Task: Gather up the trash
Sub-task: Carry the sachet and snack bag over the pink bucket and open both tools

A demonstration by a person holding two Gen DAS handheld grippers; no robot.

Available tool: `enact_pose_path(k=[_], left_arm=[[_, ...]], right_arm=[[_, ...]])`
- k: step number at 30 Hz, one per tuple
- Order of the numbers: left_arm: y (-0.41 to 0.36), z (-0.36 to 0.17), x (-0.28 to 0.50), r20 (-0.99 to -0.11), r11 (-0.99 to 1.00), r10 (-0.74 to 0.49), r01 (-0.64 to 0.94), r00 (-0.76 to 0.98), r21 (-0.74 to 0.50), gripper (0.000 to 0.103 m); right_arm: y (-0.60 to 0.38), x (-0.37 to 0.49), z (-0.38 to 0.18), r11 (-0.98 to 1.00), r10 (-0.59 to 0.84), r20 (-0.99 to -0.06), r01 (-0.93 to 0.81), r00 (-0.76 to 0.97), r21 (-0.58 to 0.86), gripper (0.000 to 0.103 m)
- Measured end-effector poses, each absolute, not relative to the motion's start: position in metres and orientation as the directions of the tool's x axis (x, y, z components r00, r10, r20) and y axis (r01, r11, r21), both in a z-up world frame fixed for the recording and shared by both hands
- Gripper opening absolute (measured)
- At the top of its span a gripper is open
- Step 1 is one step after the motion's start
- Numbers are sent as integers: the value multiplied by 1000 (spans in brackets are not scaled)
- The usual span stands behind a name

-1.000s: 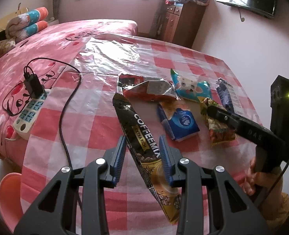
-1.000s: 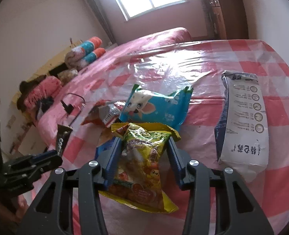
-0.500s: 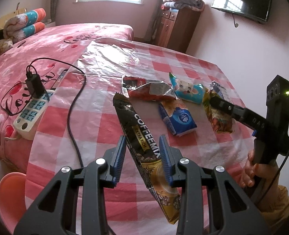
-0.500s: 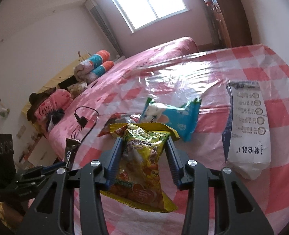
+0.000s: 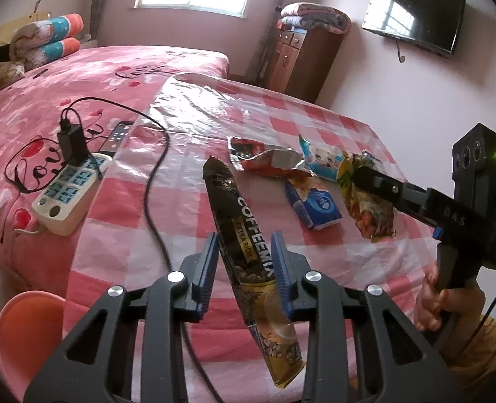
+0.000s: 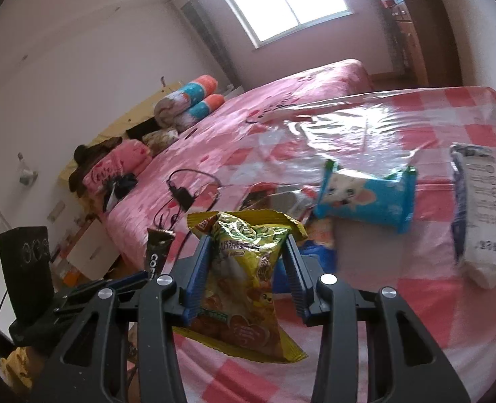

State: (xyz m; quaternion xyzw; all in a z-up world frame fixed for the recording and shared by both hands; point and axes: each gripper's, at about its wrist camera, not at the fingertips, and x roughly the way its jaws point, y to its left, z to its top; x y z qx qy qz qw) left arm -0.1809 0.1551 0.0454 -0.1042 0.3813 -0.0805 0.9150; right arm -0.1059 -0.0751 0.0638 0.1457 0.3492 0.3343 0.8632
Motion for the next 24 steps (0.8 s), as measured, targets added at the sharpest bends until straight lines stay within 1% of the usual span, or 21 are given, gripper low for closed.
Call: enact_pose_path(k=[7, 15, 20, 24], left_arm=[[178, 39, -190, -674, 955, -236, 37, 700, -295, 32], [198, 42, -202, -653, 946, -237, 19, 719, -323, 32], [218, 45, -216, -649, 948, -206, -16, 732, -318, 32], [241, 43, -231, -655, 946, -168, -66, 736, -317, 32]], right_arm=[[-51, -116, 68, 723, 690, -524, -509, 500, 466, 44], [-28, -122, 67, 685, 726, -532, -531, 435, 500, 44], [1, -126, 66, 630, 769, -533, -555, 353, 543, 44], [33, -135, 67, 589, 791, -542, -591, 283, 550, 43]])
